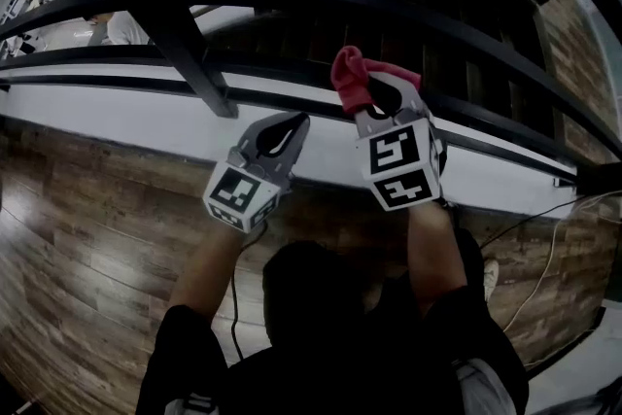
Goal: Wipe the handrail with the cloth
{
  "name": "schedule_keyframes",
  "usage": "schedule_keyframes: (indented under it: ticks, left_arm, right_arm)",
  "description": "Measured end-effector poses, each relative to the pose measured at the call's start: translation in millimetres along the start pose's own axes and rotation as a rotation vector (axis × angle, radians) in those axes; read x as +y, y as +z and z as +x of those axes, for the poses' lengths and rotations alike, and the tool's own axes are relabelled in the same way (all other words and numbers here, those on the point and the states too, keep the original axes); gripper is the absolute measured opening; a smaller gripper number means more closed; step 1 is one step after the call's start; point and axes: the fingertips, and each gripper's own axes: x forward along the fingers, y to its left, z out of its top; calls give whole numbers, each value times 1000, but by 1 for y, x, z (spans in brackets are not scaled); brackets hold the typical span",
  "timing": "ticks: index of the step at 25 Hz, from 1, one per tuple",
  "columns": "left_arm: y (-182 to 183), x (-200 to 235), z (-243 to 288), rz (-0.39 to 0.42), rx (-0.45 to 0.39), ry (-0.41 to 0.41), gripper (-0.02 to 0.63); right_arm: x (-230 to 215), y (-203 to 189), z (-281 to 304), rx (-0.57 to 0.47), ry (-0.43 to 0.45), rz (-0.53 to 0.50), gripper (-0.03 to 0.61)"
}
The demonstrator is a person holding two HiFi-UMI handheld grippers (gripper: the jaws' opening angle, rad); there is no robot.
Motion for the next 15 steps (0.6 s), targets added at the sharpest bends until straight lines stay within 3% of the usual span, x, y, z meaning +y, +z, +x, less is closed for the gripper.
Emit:
schedule_keyframes:
  ticks: [9, 15]
  left_arm:
    - [0, 22, -20, -3, -1, 71, -2]
    - [1, 41, -43, 13, -8, 146, -2]
  right_arm:
    - [24, 25, 20, 60, 48, -148, 45]
    - [42, 44, 29, 25, 89, -163, 46]
